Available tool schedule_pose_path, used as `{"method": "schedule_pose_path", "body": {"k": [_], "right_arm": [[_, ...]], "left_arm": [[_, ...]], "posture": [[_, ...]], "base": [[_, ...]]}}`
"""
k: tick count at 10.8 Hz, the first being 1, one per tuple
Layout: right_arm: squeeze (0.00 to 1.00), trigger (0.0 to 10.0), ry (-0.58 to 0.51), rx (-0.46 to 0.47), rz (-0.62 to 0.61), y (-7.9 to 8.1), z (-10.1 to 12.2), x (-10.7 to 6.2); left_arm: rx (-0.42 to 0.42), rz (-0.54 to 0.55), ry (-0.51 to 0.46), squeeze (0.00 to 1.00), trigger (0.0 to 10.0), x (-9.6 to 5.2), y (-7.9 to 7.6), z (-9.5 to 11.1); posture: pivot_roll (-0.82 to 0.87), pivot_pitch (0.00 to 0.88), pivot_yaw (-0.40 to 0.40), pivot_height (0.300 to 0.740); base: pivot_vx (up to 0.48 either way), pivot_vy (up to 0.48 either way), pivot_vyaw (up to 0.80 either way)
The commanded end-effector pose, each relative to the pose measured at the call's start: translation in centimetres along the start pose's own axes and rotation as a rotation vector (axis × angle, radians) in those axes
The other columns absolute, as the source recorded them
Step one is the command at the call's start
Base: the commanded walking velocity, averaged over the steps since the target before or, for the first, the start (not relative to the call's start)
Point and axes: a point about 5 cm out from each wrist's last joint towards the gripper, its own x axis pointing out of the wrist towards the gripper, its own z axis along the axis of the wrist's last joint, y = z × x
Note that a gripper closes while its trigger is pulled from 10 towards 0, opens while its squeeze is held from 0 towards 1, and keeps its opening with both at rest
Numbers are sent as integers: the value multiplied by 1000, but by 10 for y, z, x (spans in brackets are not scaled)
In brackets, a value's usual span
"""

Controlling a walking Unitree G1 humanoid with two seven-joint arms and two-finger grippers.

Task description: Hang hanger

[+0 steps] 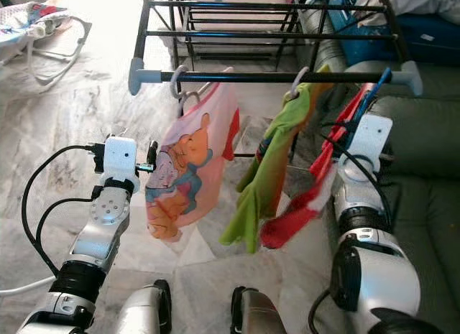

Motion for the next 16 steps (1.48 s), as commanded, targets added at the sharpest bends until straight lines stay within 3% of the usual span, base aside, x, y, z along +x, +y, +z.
{"method": "schedule_pose_path", "body": {"k": [1, 5, 6, 7, 8, 16], "right_arm": [[408, 10000, 20, 11, 54, 5, 3, 1], [404, 10000, -59, 3, 139, 25, 31, 3], [404, 10000, -36, 19, 153, 29, 27, 2], [396, 2000, -18, 36, 175, 35, 25, 0], [392, 0, -13, 39, 179, 37, 25, 0], [392, 0, 49, 68, 67, 26, 18, 2]], "left_arm": [[9, -18, 18, 0, 10000, -1, -2, -3], [7, -22, 18, 0, 10000, -1, -5, 0], [5, -24, 18, 0, 10000, -2, -5, 0], [4, -27, 20, 0, 10000, -2, -6, 0], [4, -28, 20, 0, 10000, -2, -6, 0], [5, -40, 27, 0, 10000, -3, -7, 2]], "posture": [[-93, 183, -9, 740], [-89, 185, -10, 740], [-89, 185, -11, 740], [-89, 185, -11, 740], [-89, 185, -11, 740], [-87, 188, -13, 740]], "base": [[0, 0, 0], [0, 0, 0], [0, 0, 0], [0, 0, 0], [0, 0, 0], [0, 0, 0]]}}
